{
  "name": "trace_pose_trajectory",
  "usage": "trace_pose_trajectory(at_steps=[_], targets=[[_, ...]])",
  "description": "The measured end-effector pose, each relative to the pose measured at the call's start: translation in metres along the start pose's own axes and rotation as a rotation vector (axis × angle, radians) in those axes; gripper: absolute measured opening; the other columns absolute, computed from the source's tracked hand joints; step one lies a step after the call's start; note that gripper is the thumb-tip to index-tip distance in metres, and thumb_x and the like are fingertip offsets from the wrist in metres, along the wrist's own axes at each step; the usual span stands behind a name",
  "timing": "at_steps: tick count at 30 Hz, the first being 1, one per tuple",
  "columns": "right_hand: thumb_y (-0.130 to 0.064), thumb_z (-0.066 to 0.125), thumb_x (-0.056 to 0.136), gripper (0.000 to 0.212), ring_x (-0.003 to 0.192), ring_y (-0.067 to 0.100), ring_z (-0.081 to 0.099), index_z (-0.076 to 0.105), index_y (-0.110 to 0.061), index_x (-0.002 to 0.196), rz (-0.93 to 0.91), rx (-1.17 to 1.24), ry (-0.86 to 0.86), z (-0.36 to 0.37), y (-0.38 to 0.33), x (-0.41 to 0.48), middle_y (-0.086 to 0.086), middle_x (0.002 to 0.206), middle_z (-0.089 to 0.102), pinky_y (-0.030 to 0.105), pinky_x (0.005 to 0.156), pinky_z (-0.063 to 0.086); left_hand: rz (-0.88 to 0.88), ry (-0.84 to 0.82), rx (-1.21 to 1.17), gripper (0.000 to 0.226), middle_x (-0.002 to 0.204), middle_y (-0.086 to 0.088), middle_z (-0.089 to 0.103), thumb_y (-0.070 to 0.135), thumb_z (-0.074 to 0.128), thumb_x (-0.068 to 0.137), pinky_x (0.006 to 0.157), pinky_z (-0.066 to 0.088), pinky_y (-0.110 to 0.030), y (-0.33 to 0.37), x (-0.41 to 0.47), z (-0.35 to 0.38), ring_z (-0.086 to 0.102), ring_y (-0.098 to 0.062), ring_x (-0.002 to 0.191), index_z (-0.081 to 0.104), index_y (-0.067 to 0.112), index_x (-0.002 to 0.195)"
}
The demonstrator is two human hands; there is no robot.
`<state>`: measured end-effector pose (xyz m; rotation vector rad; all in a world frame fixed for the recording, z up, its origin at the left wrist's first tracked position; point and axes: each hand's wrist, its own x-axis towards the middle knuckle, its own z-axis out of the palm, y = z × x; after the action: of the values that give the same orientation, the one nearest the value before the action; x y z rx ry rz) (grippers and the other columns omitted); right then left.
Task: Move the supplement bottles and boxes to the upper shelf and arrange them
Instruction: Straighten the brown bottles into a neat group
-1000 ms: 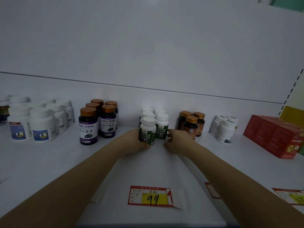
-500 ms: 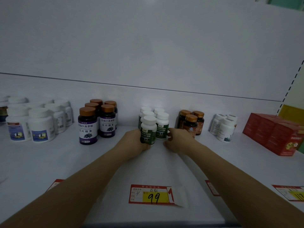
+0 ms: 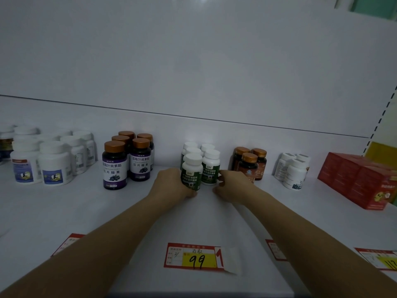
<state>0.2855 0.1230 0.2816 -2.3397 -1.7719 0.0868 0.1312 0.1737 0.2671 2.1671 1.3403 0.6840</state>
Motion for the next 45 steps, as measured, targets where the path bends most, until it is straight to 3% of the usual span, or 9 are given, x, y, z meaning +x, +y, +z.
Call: trace_pose_trajectory(at_steps=[6, 10, 14, 17, 21, 28, 34, 38, 45], targets=[[-0.024, 0.052, 0.093, 0.046, 0.119, 0.023, 0.054, 0.044, -0.009, 0.135, 0.036, 0.060, -0.008, 0.003, 0.006, 0.004, 0.008, 0.133, 0.056, 0.031, 0.099, 0.047, -0.038, -0.027, 0.013, 0.035, 0.076, 0.002, 0.061, 0.036, 0.081, 0.067, 0.047, 0.031, -0.012, 0.004, -0.002, -0.004, 0.048, -0.001, 0.060, 0.059, 0.014, 0.081], [-0.020, 0.050, 0.095, 0.042, 0.120, 0.024, 0.054, 0.045, -0.006, 0.134, -0.011, 0.079, -0.023, -0.002, 0.002, -0.007, 0.011, 0.135, 0.053, 0.031, 0.100, 0.046, -0.071, -0.095, 0.083, 0.057, 0.116, -0.006, 0.064, 0.037, 0.080, 0.068, 0.072, 0.044, -0.017, 0.015, -0.010, -0.009, 0.060, -0.017, 0.096, 0.058, 0.011, 0.114], [-0.017, 0.047, 0.095, 0.035, 0.113, 0.025, 0.057, 0.051, -0.003, 0.127, -0.044, 0.149, 0.090, -0.019, 0.007, -0.022, 0.012, 0.126, 0.059, 0.030, 0.094, 0.046, -0.087, -0.123, 0.083, 0.095, 0.146, -0.012, 0.041, 0.032, 0.080, 0.070, 0.100, 0.039, -0.028, 0.030, -0.021, -0.020, 0.043, -0.024, 0.130, 0.027, 0.003, 0.143], [-0.012, 0.046, 0.092, 0.026, 0.100, 0.027, 0.063, 0.063, -0.004, 0.109, -0.020, 0.218, 0.380, -0.046, 0.032, -0.029, 0.010, 0.109, 0.067, 0.033, 0.088, 0.050, 0.107, 0.144, 0.107, 0.119, 0.159, -0.010, 0.004, 0.036, 0.077, 0.072, 0.117, 0.015, -0.033, 0.038, -0.036, -0.018, 0.009, -0.024, 0.147, -0.009, 0.007, 0.149], [-0.013, 0.048, 0.091, 0.035, 0.107, 0.025, 0.060, 0.055, -0.008, 0.125, 0.158, 0.378, 0.450, -0.076, 0.081, -0.030, 0.012, 0.123, 0.060, 0.028, 0.082, 0.048, 0.432, 0.255, 0.098, 0.099, 0.158, 0.001, 0.011, 0.039, 0.068, 0.081, 0.114, 0.012, -0.023, 0.072, -0.057, 0.010, 0.012, -0.014, 0.145, 0.000, 0.016, 0.151], [-0.016, 0.048, 0.095, 0.040, 0.120, 0.024, 0.051, 0.044, -0.004, 0.133, 0.159, 0.108, 0.047, -0.041, 0.141, -0.008, 0.012, 0.132, 0.054, 0.026, 0.092, 0.043, -0.004, -0.182, 0.015, 0.085, 0.139, -0.006, 0.048, 0.038, 0.077, 0.072, 0.088, 0.044, -0.024, 0.123, 0.014, 0.088, 0.053, -0.020, 0.117, 0.032, 0.012, 0.139], [-0.012, 0.044, 0.097, 0.034, 0.120, 0.025, 0.054, 0.047, -0.002, 0.130, -0.005, 0.045, -0.019, -0.040, 0.151, 0.015, 0.013, 0.132, 0.054, 0.029, 0.098, 0.043, -0.099, -0.031, 0.004, 0.072, 0.118, -0.005, 0.062, 0.040, 0.078, 0.064, 0.082, 0.049, -0.028, 0.117, 0.045, 0.117, 0.061, -0.022, 0.104, 0.049, 0.016, 0.125], [-0.011, 0.042, 0.096, 0.016, 0.092, 0.021, 0.056, 0.052, -0.013, 0.085, -0.040, 0.033, 0.009, -0.036, 0.151, 0.020, 0.008, 0.095, 0.058, 0.021, 0.065, 0.044, -0.112, -0.042, 0.031, 0.047, 0.113, -0.009, 0.064, 0.036, 0.068, 0.078, 0.075, 0.042, -0.023, 0.118, 0.045, 0.113, 0.062, -0.024, 0.100, 0.055, 0.012, 0.116], [-0.010, 0.043, 0.095, 0.020, 0.105, 0.026, 0.060, 0.056, -0.007, 0.110, -0.048, 0.074, 0.034, -0.033, 0.153, 0.019, 0.012, 0.115, 0.062, 0.027, 0.079, 0.048, -0.115, -0.075, 0.067, 0.054, 0.121, -0.010, 0.060, 0.036, 0.070, 0.079, 0.081, 0.041, -0.023, 0.116, 0.046, 0.110, 0.058, -0.023, 0.108, 0.051, 0.010, 0.122]])
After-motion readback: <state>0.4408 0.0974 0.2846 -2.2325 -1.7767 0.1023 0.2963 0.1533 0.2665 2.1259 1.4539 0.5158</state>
